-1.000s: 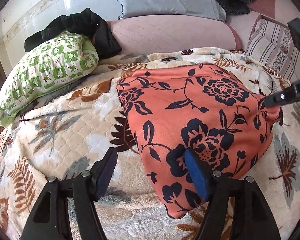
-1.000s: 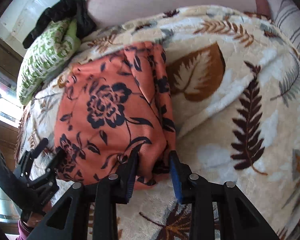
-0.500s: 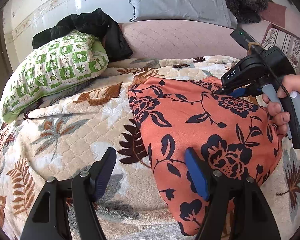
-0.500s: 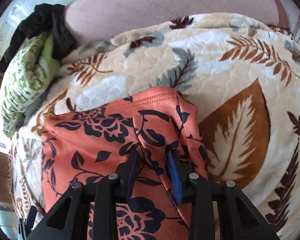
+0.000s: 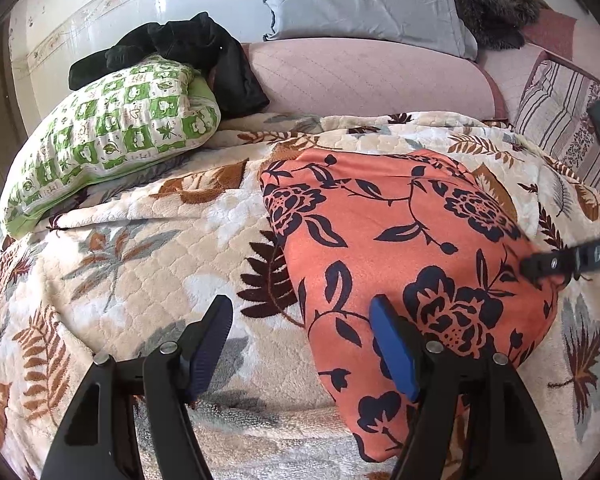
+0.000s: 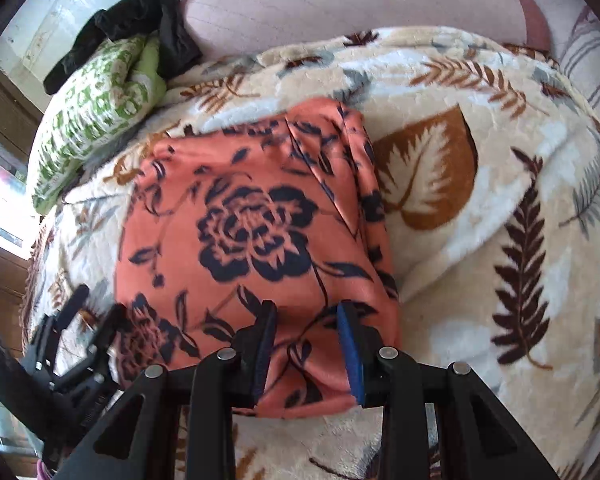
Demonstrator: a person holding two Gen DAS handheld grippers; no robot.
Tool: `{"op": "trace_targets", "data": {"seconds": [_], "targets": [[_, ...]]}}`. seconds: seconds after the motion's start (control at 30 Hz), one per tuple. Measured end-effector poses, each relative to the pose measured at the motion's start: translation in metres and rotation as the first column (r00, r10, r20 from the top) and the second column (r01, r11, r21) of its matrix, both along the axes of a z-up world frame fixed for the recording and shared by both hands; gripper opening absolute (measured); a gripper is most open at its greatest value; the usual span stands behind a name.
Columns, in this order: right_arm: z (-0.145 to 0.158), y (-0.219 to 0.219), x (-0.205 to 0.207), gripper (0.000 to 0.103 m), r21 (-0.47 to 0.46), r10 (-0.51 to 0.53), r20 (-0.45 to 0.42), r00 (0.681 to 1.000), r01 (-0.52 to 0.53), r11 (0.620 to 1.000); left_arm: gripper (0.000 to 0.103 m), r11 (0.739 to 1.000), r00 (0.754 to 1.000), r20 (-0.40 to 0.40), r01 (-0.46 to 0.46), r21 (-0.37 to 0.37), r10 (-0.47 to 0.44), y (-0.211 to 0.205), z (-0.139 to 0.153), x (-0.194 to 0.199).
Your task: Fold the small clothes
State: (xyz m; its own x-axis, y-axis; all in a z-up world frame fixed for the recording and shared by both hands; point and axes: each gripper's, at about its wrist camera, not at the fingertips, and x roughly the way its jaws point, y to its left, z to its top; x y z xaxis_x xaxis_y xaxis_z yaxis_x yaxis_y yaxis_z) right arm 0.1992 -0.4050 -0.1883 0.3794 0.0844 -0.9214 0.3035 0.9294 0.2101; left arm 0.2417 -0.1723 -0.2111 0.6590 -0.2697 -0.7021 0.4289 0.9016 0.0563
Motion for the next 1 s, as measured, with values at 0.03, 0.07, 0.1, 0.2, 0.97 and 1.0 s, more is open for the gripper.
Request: {"op": "trace_targets", "data": {"seconds": [0.03,0.07,0.1,0.2,0.97,1.0], "targets": [[-0.013,-0.001,-0.006,0.035,0.006,-0.008,-0.012,1.0,0.008,1.0,0.072,1.0,1.0,-0.005,0.003,-0.001,-0.003,0.0,-0.001,0.001],[-0.018,-0.001,-0.012,0.035,0.007,-0.016,0.015,1.0,0.016,1.0,0.072,1.0,1.0,0.0,0.001,0.004,-0.001,0.0,-0.001,0.0],[-0.016,-0.001,-0.016,0.035,0.007,-0.019,0.044,0.999,0.019,1.0,0.072,1.0,1.0,0.003,0.002,0.007,-0.002,-0.001,0.0,0.0],[-0.006,-0.003,-0.019,0.035,0.037,-0.027,0.019,0.999,0.026,0.999,0.072,1.0,1.0,-0.002,-0.002,0.004,0.002,0.0,0.001,0.002],[0.046,0.005,-0.036,0.04,0.044,-0.026,0.19,0.981,0.018,0.999,0.072,0.999,1.0,-0.008,-0.008,-0.037,0.008,0.001,0.013,0.004],[0.053,0.01,-0.042,0.049,0.02,-0.021,0.223,0.974,0.016,1.0,0.073,0.999,1.0,-0.004,-0.008,-0.04,0.007,0.001,0.015,0.003]]}}
